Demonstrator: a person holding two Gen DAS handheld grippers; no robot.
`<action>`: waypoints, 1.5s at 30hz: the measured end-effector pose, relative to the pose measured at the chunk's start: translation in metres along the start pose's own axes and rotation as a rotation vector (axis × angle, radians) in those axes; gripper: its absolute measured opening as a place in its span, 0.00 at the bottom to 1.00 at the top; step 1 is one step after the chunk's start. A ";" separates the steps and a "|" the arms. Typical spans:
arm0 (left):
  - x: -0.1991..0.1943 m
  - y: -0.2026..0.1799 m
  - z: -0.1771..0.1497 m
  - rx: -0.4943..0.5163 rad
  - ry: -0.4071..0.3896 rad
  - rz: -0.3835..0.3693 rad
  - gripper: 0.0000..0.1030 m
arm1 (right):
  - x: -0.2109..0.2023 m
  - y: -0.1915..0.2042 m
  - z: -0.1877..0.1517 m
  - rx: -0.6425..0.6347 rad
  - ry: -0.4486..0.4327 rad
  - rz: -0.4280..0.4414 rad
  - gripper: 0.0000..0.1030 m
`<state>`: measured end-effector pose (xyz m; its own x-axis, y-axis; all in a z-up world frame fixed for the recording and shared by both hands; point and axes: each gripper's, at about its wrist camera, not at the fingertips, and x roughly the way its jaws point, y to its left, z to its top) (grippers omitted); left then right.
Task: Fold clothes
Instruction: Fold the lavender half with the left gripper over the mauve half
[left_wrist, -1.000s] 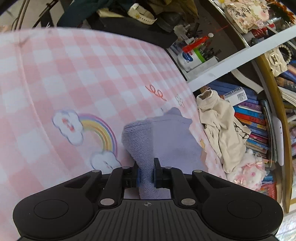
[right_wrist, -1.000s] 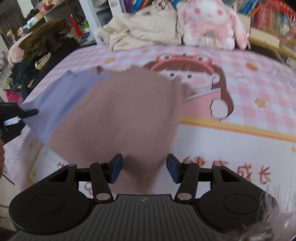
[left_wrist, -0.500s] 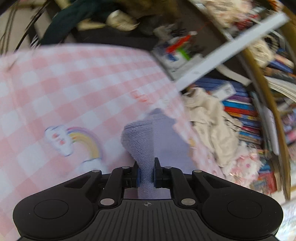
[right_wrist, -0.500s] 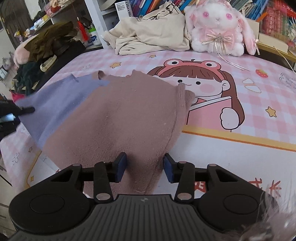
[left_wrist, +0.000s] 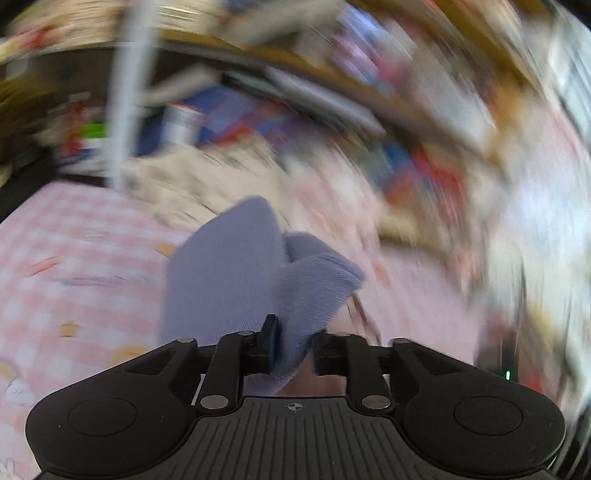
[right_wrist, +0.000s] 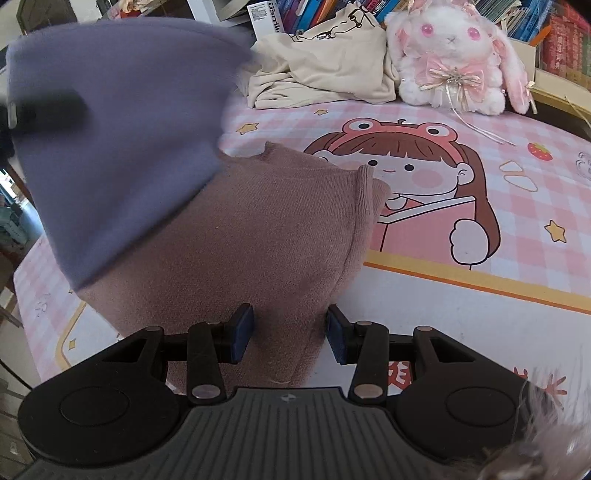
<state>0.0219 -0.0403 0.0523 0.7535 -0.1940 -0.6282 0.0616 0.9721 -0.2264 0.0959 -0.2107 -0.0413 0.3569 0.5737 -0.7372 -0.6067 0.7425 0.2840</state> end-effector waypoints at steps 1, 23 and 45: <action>0.014 -0.011 -0.009 0.044 0.067 -0.005 0.31 | -0.001 -0.004 0.001 0.010 0.003 0.020 0.40; 0.008 0.027 -0.014 -0.073 0.057 0.080 0.68 | -0.042 -0.050 0.035 0.235 0.005 0.253 0.70; 0.031 0.001 -0.060 0.138 0.154 0.169 0.72 | -0.007 -0.019 0.033 0.085 0.039 0.101 0.33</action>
<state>0.0066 -0.0537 -0.0118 0.6531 -0.0348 -0.7565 0.0398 0.9991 -0.0115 0.1286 -0.2169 -0.0213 0.2686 0.6342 -0.7250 -0.5748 0.7095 0.4077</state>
